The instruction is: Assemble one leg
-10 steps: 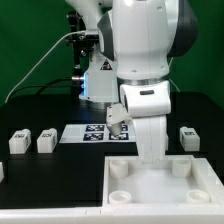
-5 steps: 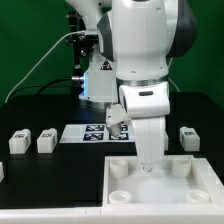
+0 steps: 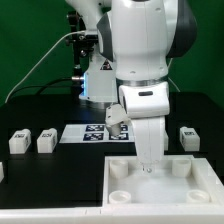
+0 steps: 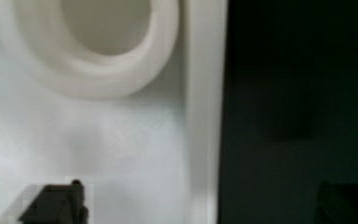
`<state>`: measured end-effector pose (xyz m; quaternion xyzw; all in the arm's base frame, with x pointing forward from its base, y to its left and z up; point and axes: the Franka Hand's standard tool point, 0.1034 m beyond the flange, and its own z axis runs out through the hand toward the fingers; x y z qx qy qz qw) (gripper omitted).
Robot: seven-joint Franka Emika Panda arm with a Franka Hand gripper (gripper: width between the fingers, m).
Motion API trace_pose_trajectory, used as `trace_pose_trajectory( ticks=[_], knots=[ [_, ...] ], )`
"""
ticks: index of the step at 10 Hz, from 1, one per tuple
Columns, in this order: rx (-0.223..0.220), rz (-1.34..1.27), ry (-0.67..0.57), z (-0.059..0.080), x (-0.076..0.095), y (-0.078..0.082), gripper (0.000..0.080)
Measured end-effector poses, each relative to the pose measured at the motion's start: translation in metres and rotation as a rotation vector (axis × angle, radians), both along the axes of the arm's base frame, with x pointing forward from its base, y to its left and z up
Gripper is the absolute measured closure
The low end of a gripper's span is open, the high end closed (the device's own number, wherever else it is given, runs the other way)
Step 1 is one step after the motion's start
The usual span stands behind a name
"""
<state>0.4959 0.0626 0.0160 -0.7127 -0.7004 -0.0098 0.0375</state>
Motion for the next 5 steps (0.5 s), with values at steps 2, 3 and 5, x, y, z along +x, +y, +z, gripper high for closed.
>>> trace_pose_trajectory(
  ticks=[2,3,5],
  knots=[
    [-0.002,-0.010,-0.004,0.003,0.001,-0.001,0.0150],
    [-0.009,-0.033,-0.023,0.017,0.001,-0.002,0.0150],
    [-0.018,-0.132,-0.043,0.040,-0.008,0.012,0.0150]
  ],
)
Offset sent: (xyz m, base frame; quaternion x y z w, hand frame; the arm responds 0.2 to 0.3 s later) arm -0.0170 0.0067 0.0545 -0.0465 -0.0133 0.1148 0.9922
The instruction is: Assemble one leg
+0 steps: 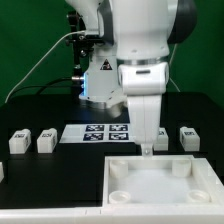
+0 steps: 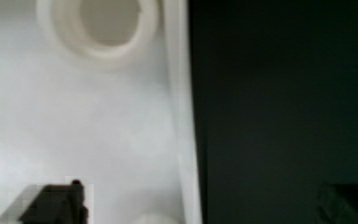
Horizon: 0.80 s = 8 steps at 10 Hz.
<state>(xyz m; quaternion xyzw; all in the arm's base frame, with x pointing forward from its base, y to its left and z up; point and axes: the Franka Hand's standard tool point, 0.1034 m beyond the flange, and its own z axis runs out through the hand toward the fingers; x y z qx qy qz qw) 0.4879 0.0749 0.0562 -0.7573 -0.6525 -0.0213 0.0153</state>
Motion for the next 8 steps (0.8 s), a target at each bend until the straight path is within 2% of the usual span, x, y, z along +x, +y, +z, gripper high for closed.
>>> trace_pose_trajectory(
  ticks=[1,4,6,8],
  knots=[
    [0.005,-0.074,-0.001,0.003,-0.004,0.012,0.0150],
    [0.023,-0.518,0.019,0.012,-0.007,0.055,0.0150],
    [0.045,-0.814,0.042,0.013,-0.008,0.073,0.0150],
    [0.064,-1.034,0.071,0.012,-0.010,0.079,0.0150]
  ],
)
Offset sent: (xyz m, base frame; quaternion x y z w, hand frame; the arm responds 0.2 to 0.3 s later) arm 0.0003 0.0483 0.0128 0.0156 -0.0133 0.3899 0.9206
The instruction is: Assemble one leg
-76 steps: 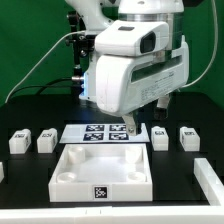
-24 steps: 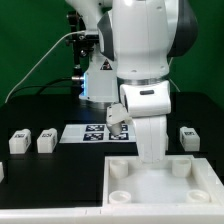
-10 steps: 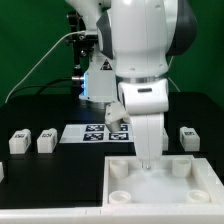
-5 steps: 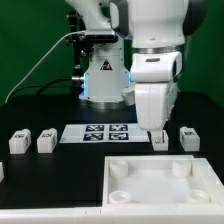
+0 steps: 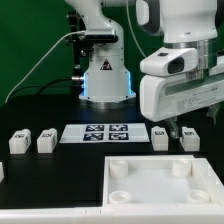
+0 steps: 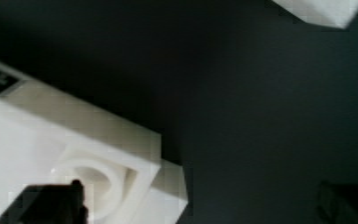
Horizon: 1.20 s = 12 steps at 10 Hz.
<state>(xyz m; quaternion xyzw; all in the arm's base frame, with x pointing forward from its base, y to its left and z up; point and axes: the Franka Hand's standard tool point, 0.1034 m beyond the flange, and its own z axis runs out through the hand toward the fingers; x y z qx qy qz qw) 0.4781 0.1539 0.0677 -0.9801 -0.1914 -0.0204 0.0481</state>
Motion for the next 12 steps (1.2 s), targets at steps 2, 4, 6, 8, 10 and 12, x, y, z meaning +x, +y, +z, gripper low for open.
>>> trace_pose_trajectory(
  ticks=[2,4,6,8,10,12],
  knots=[
    [0.014,-0.192,0.024,0.000,-0.001,0.002,0.0150],
    [0.000,-0.222,0.078,0.000,-0.006,0.006,0.0150],
    [-0.039,-0.272,0.179,-0.001,-0.026,0.029,0.0150],
    [-0.086,-0.301,0.361,-0.003,-0.021,0.033,0.0150],
    [-0.146,-0.284,0.554,-0.009,-0.035,0.027,0.0150],
    [-0.199,-0.259,0.738,-0.009,-0.040,0.024,0.0150]
  ],
)
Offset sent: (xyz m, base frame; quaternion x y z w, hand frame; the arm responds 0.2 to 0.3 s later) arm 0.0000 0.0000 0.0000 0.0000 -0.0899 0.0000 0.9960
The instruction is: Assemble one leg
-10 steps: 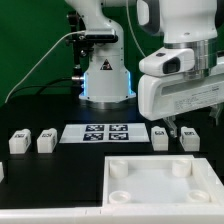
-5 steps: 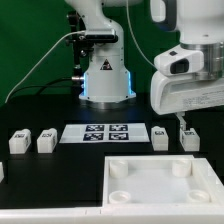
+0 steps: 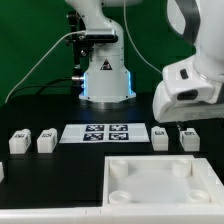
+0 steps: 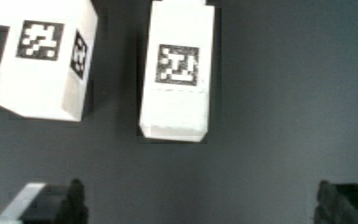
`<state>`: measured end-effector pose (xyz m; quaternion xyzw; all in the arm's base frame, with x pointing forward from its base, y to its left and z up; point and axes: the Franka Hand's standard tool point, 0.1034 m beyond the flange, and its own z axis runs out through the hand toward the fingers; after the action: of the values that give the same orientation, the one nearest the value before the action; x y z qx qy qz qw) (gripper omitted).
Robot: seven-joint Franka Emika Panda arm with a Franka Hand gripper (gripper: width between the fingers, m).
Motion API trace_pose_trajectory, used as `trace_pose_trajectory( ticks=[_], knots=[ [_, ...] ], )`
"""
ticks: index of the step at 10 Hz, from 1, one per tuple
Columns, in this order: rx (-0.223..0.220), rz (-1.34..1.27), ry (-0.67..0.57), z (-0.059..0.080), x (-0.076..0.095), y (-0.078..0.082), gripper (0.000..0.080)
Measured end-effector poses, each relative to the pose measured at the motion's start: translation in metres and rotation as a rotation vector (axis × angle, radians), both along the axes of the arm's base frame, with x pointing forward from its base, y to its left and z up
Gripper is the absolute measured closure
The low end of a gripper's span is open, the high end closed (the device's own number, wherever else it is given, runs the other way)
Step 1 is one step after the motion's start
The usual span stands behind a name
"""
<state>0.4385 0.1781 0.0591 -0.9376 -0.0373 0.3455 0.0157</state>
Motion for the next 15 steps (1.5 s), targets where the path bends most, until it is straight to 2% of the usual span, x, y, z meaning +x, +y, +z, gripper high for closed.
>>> trace_pose_trajectory(
  ticks=[1,2,3,6,9,12,14,15],
  knots=[
    [-0.003,0.005,0.069,-0.003,0.002,0.001,0.0150],
    [-0.012,0.015,0.165,-0.004,-0.004,-0.001,0.0150],
    [-0.019,0.004,0.181,-0.015,-0.007,-0.002,0.0150],
    [-0.040,0.011,0.225,-0.030,-0.036,-0.003,0.0150],
    [-0.050,0.012,0.255,-0.042,-0.047,-0.002,0.0150],
    [-0.056,0.008,0.263,-0.044,-0.047,0.000,0.0150],
    [-0.056,0.008,0.264,-0.044,-0.047,0.000,0.0409],
    [-0.056,0.008,0.264,-0.044,-0.047,0.000,0.0409]
  ],
)
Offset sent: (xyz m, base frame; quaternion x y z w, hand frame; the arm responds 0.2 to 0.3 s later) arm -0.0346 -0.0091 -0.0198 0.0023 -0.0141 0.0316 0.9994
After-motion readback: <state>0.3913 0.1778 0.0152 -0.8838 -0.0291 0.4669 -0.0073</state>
